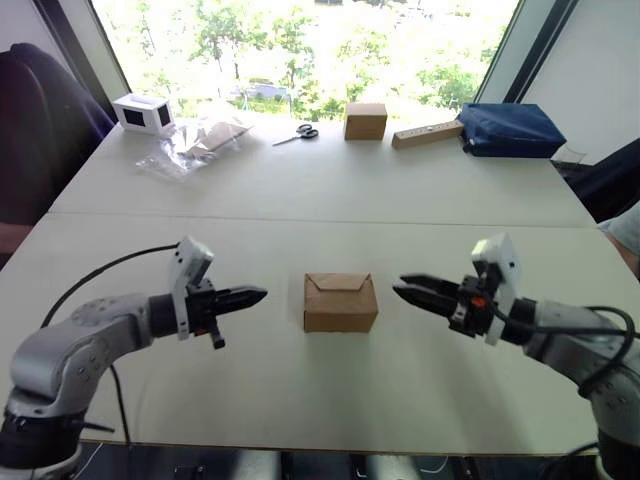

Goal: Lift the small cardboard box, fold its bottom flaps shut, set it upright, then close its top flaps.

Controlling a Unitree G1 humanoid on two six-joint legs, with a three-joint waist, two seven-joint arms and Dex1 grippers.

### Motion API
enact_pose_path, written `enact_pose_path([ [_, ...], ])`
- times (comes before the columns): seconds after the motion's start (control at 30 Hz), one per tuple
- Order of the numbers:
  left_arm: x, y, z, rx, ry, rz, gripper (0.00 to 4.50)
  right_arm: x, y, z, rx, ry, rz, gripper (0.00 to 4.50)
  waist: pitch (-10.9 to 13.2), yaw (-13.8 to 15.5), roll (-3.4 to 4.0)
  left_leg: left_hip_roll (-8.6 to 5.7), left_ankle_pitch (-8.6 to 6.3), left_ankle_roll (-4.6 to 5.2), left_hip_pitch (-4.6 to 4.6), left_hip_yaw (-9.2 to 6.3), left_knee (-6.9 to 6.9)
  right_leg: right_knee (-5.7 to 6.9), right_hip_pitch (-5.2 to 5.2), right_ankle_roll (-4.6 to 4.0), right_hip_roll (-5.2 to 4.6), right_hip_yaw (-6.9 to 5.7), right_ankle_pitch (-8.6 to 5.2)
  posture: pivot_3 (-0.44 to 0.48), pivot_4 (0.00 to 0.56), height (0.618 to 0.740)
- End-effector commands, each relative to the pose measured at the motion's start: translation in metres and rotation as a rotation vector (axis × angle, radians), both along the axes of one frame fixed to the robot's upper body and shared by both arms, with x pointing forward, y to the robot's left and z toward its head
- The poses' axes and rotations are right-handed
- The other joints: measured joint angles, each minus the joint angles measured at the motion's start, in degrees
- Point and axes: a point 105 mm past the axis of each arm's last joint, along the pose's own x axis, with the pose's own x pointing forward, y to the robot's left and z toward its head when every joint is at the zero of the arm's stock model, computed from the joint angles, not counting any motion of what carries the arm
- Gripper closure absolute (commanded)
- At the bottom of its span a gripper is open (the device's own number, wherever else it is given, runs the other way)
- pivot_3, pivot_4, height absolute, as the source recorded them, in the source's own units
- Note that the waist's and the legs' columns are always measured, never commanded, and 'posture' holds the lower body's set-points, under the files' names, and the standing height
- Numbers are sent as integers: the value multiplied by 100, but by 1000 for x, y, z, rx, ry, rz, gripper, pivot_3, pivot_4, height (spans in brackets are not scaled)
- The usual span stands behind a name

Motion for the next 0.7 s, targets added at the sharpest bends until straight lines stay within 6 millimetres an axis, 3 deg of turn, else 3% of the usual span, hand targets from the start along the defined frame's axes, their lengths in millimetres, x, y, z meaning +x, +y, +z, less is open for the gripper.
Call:
enact_pose_path([
  [0.03,-21,4,2,36,-20,-52,4500,-22,-4,-3,-53,19,19,3337,0,0,0,0,1,-1,-1,0,0,-3,-2,0,-1,0,0,0,150,740],
  [0.2,-34,4,-4,5,37,-66,4500,-34,-12,-17,-93,81,15,3337,-1,3,6,4,2,-6,3,0,-14,-25,1,-4,-10,-6,1,0,150,740],
  [0.3,-47,3,-18,66,55,-109,4500,-37,-18,-26,-135,106,12,3337,-2,-5,7,4,2,-7,2,1,-29,-40,-1,-5,-13,-8,2,0,150,740],
  [0.7,-44,6,-28,70,41,-89,4500,-29,-16,-33,-153,98,15,3337,-3,5,10,4,1,-8,-4,10,-51,-59,-13,-7,-18,-8,1,0,150,740],
])
